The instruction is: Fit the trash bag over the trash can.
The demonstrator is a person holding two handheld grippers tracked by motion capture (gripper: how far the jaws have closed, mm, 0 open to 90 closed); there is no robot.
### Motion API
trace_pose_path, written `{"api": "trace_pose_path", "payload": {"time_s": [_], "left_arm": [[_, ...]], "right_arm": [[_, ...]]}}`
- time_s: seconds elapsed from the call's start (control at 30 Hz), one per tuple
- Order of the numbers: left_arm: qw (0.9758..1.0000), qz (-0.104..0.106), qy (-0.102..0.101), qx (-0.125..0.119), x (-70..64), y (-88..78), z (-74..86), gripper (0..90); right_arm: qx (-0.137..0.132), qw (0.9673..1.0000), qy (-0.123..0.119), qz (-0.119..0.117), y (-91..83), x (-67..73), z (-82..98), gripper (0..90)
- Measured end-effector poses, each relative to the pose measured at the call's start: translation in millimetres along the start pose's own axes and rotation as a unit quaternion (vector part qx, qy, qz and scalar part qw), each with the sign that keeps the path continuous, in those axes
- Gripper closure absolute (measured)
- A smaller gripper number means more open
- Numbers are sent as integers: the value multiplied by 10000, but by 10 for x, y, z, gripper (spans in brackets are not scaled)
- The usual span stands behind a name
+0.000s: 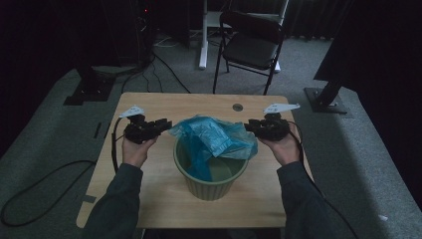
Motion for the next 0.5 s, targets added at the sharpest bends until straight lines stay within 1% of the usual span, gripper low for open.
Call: {"api": "trace_pose_path", "payload": {"time_s": [0.03, 0.13, 0.17, 0.2, 0.33, 0.4, 0.43, 0.5], "left_arm": [[10000, 19, -2, -43, -4, -30, -12, 625], [9999, 41, 51, -157, -41, -119, -54, 598], [9998, 55, 98, -192, -64, -152, -71, 592], [9998, 55, 98, -192, -64, -152, -71, 585], [9992, 75, 300, -233, -164, -235, -105, 567], [9991, 103, 332, -243, -189, -248, -109, 554], [9983, 200, 459, -285, -268, -290, -114, 532], [9974, 256, 587, -334, -332, -321, -115, 508]], "right_arm": [[-40, 10000, -12, -8, -40, 13, -10, 690], [-84, 10000, -51, -10, -93, 37, -25, 688], [-93, 9999, -61, -16, -107, 45, -30, 688], [-93, 9999, -61, -16, -107, 45, -30, 688], [-135, 9998, -111, -50, -150, 84, -53, 688], [-135, 9998, -118, -69, -155, 101, -58, 688], [-149, 9997, -173, -109, -165, 144, -72, 686], [-153, 9996, -212, -132, -172, 174, -80, 685]]}}
Point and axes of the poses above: each handheld gripper's, and its own axes: y roughly forward along the jaws, z roughly out of its underside, x roughly to its left, the point moved 8 cm from there along y, roughly forward along the jaws, and after that the axes turned 6 degrees about -z, right-handed, at the moved point
